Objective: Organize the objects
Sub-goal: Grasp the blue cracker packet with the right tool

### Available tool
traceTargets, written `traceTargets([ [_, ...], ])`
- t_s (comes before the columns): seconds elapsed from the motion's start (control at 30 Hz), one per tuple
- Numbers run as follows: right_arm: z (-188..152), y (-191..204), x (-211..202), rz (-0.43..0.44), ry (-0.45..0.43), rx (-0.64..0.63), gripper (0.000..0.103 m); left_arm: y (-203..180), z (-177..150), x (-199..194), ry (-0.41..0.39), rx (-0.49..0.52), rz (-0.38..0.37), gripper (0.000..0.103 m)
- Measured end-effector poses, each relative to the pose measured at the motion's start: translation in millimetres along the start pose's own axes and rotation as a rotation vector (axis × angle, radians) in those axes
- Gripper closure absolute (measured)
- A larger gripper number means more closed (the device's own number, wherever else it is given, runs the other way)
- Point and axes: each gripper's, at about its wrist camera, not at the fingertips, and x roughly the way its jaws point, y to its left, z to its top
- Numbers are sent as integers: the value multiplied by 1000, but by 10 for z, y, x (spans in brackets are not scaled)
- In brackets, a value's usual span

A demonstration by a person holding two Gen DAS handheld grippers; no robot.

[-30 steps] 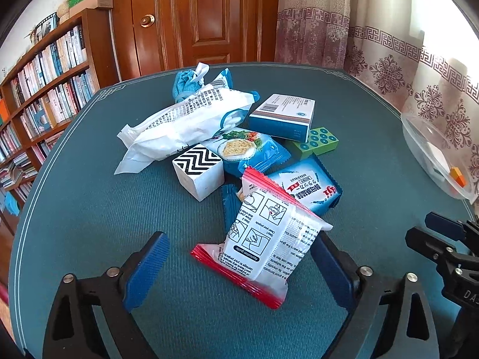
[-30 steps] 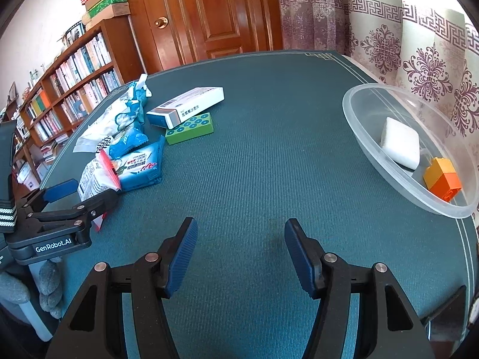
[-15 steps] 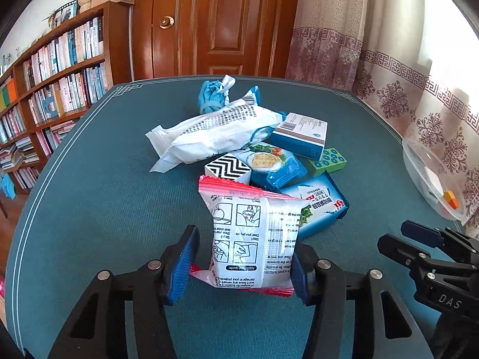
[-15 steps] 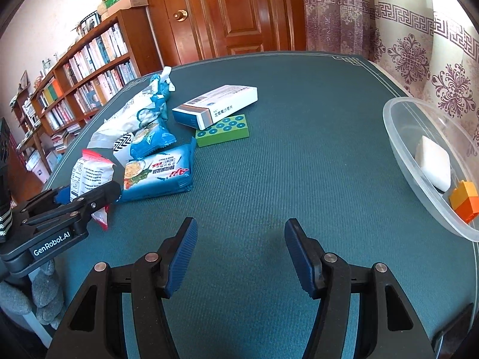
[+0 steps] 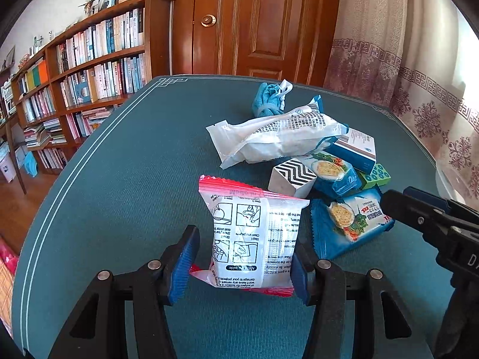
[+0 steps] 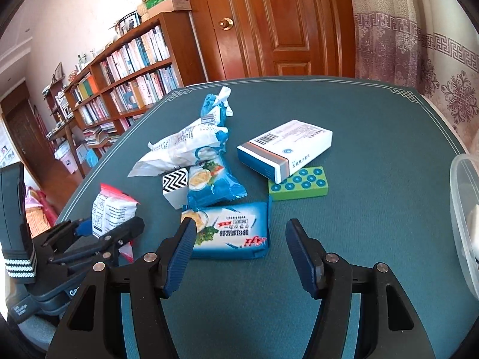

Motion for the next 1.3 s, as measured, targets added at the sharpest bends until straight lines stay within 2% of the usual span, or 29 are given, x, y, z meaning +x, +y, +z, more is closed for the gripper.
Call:
traceTargets([
  [0.13,160,86,108,87,-4,-39,40,46,10,24,8,-24,6,44],
  [0.2,219,93,215,130,18,-53,40,79,16,37,14,-41,4,44],
  [0.33,238,51,459,157,85,-76,40,107,17,47,22,-52,1,44],
  [0.47,120,-17,510,182,134,-74,39,108,10,45,22,-46,0,44],
  [0.67,-201,42,319,215,186,-100,40,116,4,45,24,-45,2,44],
  [0.83,-395,181,169,198,195,-163,40,96,-4,44,22,-35,5,44],
  [1.07,-395,330,209,62,150,-207,40,75,4,45,18,-25,10,44],
  [1.17,-424,361,205,5,131,-212,47,64,4,46,18,-22,11,44],
  [1.2,-432,359,197,-9,126,-212,53,60,1,46,18,-20,11,44],
  [1.3,-448,309,147,-17,120,-185,61,39,-2,46,18,-12,12,44],
])
